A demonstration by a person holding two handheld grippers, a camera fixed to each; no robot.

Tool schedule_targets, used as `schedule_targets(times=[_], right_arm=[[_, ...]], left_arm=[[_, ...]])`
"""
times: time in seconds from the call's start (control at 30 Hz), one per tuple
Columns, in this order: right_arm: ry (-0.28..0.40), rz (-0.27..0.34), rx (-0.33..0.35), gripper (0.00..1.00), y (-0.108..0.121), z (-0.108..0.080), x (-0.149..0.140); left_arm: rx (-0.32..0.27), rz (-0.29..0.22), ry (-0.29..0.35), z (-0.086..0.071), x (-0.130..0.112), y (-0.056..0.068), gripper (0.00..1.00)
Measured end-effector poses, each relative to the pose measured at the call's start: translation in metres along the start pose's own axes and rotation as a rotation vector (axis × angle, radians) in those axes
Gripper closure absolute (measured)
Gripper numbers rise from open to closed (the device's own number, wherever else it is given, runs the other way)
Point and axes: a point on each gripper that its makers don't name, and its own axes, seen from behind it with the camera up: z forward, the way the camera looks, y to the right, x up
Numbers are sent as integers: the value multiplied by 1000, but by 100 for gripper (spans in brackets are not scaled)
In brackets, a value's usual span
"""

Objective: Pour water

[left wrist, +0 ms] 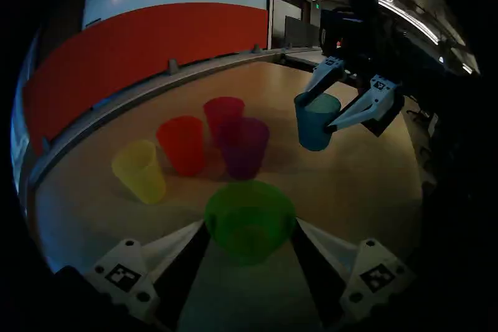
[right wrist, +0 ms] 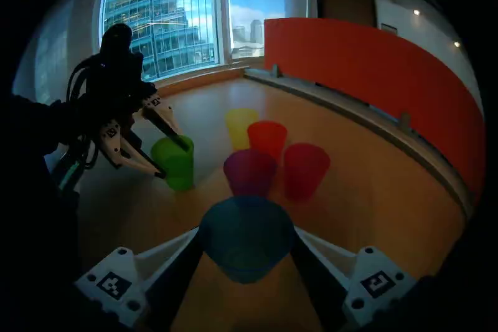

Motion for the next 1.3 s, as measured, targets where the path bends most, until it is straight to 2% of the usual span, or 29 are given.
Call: schedule_targets(times=[0.47,0.67,0.8,0.97,1.3], right_arm=[[-20,-13,-11,7,-3,4,-12],[-28,-18,-12,7,-5,6,-15],[-31,-24,-17,7,-6,8,-16],[-38,-31,-19,7,-7,10,-20],[-47,-28,-22,7,-9,18,-31]], left_arm=[[-5,-38,13,-2,-14,0,14],[-5,-37,21,-4,-16,1,13],[1,-33,-4,-3,-21,-2,0],[13,-30,-8,-3,-22,-6,0],[10,-62,-12,-14,-29,-5,0]])
